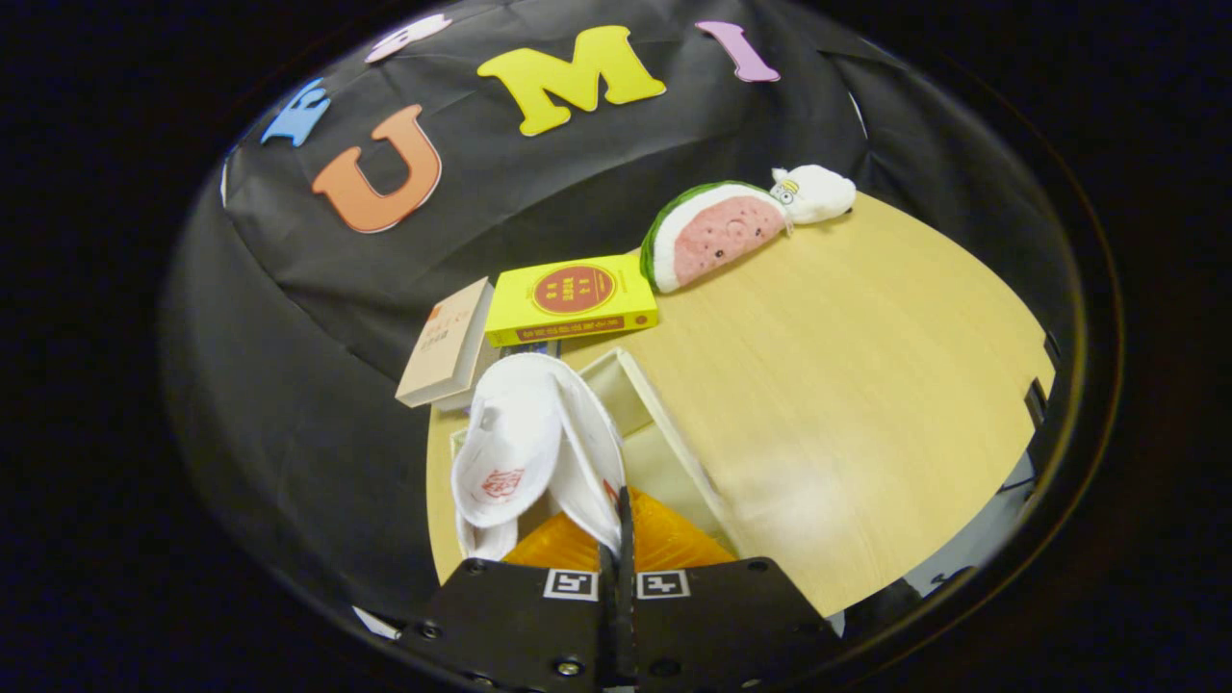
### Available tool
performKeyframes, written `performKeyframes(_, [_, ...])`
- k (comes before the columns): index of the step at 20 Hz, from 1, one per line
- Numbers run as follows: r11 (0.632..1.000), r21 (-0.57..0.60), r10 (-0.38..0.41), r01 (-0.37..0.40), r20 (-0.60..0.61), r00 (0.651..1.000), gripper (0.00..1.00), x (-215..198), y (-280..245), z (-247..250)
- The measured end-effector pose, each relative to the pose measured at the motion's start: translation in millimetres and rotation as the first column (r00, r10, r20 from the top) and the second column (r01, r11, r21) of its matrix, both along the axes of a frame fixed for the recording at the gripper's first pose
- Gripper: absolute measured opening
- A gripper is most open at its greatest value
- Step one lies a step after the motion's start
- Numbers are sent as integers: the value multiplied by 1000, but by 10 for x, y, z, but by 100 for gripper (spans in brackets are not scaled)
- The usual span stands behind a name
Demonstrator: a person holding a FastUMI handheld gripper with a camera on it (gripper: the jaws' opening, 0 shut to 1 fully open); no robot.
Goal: Open the storage box then place both shoes into the box .Put the left shoe in first, then the right shoe, with the right side of both shoes facing outward in a uniform manner.
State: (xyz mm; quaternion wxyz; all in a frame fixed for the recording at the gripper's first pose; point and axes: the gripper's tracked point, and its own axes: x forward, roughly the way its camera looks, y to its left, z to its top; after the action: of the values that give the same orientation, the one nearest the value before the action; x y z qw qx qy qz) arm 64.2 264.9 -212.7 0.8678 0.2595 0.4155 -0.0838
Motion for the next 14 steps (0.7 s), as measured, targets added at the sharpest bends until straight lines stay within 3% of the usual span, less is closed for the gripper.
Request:
performKeyframes(6, [998,-26,-49,49,1,999,0,30,-104,-169])
performKeyframes(11, [994,-106,-28,33,47,998,1,50,-170,-277])
performKeyframes(14, [997,-63,37,-34,40,998,20,3,-41,-318])
